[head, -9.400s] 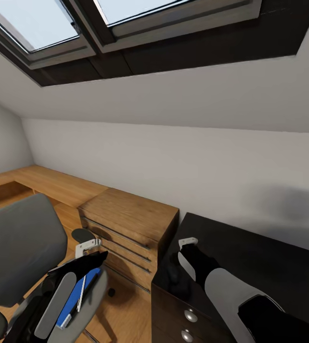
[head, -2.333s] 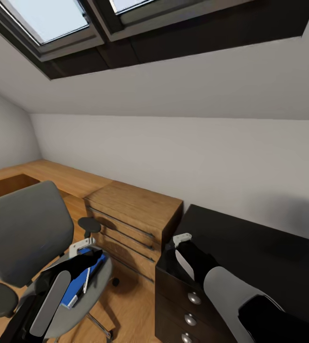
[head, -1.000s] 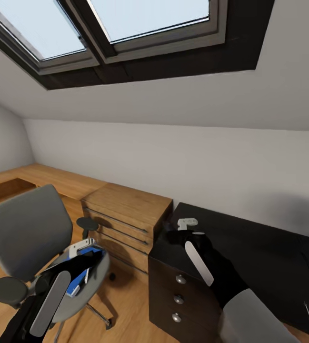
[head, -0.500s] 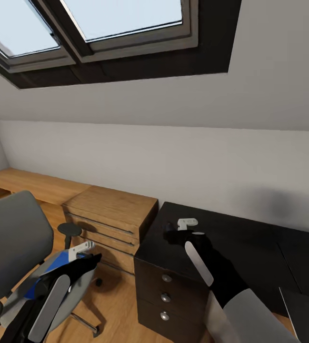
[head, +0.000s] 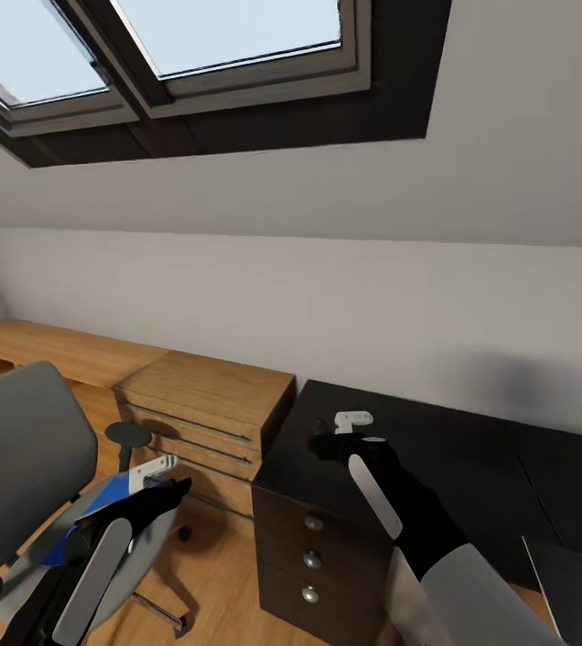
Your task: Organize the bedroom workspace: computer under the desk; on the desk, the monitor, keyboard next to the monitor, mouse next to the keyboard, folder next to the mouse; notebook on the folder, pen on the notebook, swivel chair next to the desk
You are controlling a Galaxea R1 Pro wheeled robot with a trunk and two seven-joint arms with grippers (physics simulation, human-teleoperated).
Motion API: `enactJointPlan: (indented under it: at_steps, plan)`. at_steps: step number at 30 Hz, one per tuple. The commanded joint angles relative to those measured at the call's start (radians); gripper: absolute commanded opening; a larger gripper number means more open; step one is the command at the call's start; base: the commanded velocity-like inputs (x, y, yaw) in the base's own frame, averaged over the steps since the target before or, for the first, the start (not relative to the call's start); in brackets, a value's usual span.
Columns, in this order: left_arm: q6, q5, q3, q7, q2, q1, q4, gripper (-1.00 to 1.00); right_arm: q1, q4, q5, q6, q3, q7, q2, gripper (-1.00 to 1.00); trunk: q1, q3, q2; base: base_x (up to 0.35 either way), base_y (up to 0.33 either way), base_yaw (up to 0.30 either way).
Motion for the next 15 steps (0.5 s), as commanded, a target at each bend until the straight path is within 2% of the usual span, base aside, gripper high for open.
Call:
enactJointPlan:
  at_steps: [1, 12, 15]
  plan:
    - [0.001, 0.011, -0.002, 0.010, 0.001, -0.001, -0.001, 1.00, -0.001, -0.001, -0.014, 0.002, 0.002, -0.012, 0.000, -1.00, 0.000, -0.001, -0.001, -0.056, 0.211, -0.194]
    - [0.001, 0.011, -0.002, 0.010, 0.001, -0.001, -0.001, 1.00, -0.001, 0.000, -0.014, 0.002, 0.001, -0.012, -0.001, -1.00, 0.000, 0.004, -0.001, -0.084, 0.281, -0.240]
    - [0.001, 0.011, -0.002, 0.010, 0.001, -0.001, -0.001, 1.00, -0.001, 0.000, -0.014, 0.002, 0.001, -0.012, -0.001, -1.00, 0.000, 0.006, -0.001, -0.033, 0.141, -0.264]
